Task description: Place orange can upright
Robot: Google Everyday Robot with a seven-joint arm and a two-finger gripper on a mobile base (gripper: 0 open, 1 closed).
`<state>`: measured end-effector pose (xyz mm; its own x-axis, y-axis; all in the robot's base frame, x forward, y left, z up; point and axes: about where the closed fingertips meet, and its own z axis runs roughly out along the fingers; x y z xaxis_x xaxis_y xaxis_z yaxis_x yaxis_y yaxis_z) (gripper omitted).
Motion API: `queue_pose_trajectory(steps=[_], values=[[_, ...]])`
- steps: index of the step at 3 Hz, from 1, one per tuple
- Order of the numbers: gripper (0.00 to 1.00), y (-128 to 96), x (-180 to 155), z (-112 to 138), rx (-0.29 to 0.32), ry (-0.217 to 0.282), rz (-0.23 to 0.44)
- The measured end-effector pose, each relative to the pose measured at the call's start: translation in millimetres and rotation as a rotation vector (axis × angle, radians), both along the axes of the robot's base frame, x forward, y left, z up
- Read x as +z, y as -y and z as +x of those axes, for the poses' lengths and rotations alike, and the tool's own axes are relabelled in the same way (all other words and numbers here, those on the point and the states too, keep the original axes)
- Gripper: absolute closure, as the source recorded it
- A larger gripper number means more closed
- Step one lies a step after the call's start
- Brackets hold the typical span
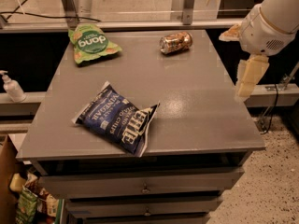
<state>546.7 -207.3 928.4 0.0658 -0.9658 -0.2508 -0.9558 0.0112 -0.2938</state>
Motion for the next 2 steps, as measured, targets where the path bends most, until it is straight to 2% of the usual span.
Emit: queue_pose_trajectory(steps=[2], values=[[0.00, -20.9, -9.9, 58.2, 0.055, 0.114, -0.026]])
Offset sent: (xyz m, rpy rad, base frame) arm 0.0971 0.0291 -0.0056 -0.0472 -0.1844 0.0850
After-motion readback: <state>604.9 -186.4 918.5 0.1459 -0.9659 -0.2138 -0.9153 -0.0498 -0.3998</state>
